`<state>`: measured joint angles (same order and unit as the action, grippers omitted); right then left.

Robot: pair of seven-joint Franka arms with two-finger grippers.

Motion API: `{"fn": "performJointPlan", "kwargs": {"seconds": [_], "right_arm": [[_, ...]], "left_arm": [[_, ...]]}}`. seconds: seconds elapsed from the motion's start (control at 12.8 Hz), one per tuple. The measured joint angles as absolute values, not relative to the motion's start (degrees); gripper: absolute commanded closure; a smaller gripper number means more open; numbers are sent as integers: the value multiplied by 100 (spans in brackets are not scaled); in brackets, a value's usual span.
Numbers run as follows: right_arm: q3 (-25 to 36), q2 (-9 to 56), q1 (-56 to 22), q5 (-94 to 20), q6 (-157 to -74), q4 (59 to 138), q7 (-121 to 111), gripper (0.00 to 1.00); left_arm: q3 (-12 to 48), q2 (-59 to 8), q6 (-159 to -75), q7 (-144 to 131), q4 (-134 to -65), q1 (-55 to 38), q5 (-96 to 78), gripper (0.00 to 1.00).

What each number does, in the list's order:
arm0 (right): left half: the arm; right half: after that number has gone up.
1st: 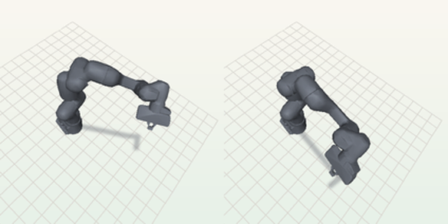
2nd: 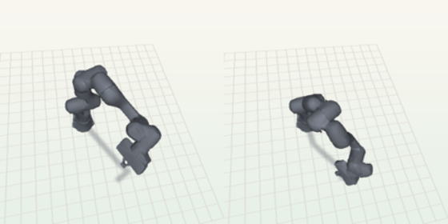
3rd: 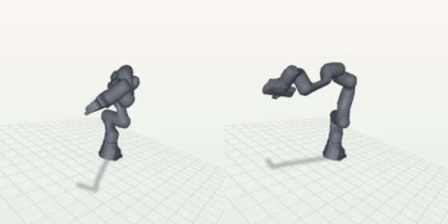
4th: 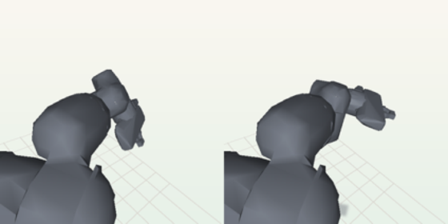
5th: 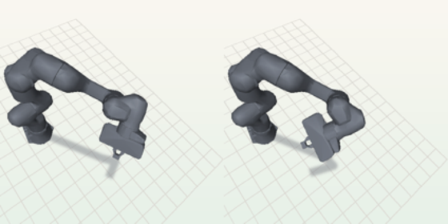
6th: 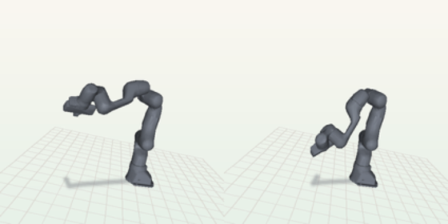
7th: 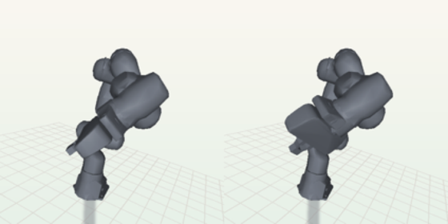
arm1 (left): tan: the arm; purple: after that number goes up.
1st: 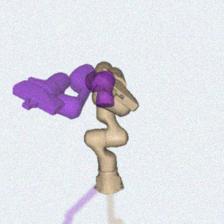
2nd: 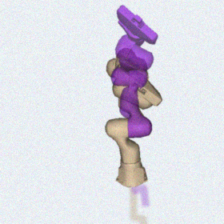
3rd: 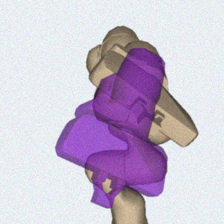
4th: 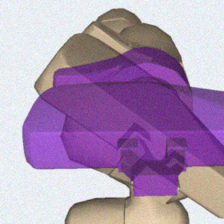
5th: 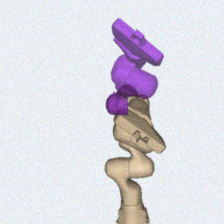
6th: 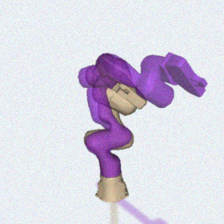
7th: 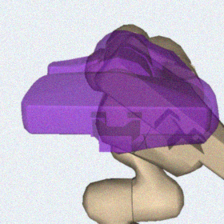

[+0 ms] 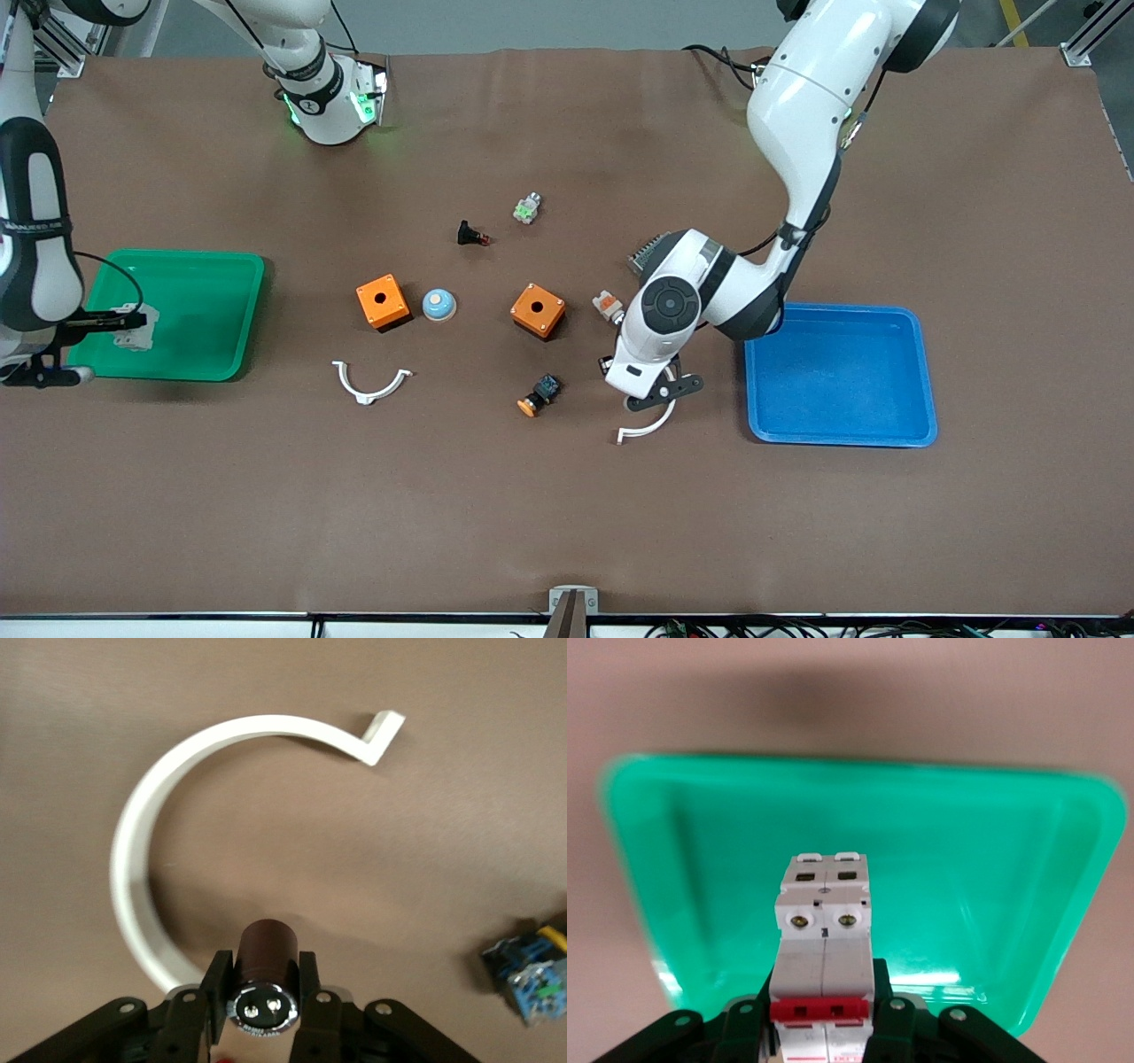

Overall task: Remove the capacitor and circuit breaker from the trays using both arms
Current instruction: 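Carry the capacitor with the left gripper beside the white arc and release, then withdraw the left gripper while the right gripper carries the breaker to mid-table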

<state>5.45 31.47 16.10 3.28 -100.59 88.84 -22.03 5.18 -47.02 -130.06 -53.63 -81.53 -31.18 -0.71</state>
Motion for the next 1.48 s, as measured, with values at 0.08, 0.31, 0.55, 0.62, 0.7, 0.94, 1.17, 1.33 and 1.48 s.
{"fn": "performJointPlan", "kwargs": {"seconds": [0.08,0.31,0.55,0.62,0.7,0.94,1.17,1.33,1.48], "right_arm": [[357,3128,1491,323,-9845,8518,-2188,94],[153,3107,653,-18,-9736,8079,-1642,94],[124,3110,-291,-263,-9751,8026,-433,94],[117,3113,-610,-335,-9760,8009,133,94],[111,3116,-947,-437,-9807,8004,711,94],[108,3157,-1959,-560,-10230,8001,2409,94],[117,3452,-2596,-561,-10890,8013,3575,94],[123,3786,-2740,-561,-11371,8012,3932,94],[148,4075,-2748,-561,-11685,8010,4000,94]], "left_arm": [[518,-4807,-13232,-5447,-8138,-3149,-71,86],[512,-4850,-13325,-5496,-8095,-3200,-67,0],[498,-4837,-13344,-5496,-8026,-3233,0,0],[469,-4792,-13298,-5490,-7960,-3224,13,0],[419,-4690,-13143,-5434,-7898,-3206,25,0],[271,-4042,-12264,-4878,-7771,-2894,30,0],[262,-3227,-11426,-4185,-7764,-2363,35,0],[258,-2769,-10918,-3756,-7774,-2048,45,0],[251,-2382,-10501,-3429,-7782,-1712,49,0]]}}
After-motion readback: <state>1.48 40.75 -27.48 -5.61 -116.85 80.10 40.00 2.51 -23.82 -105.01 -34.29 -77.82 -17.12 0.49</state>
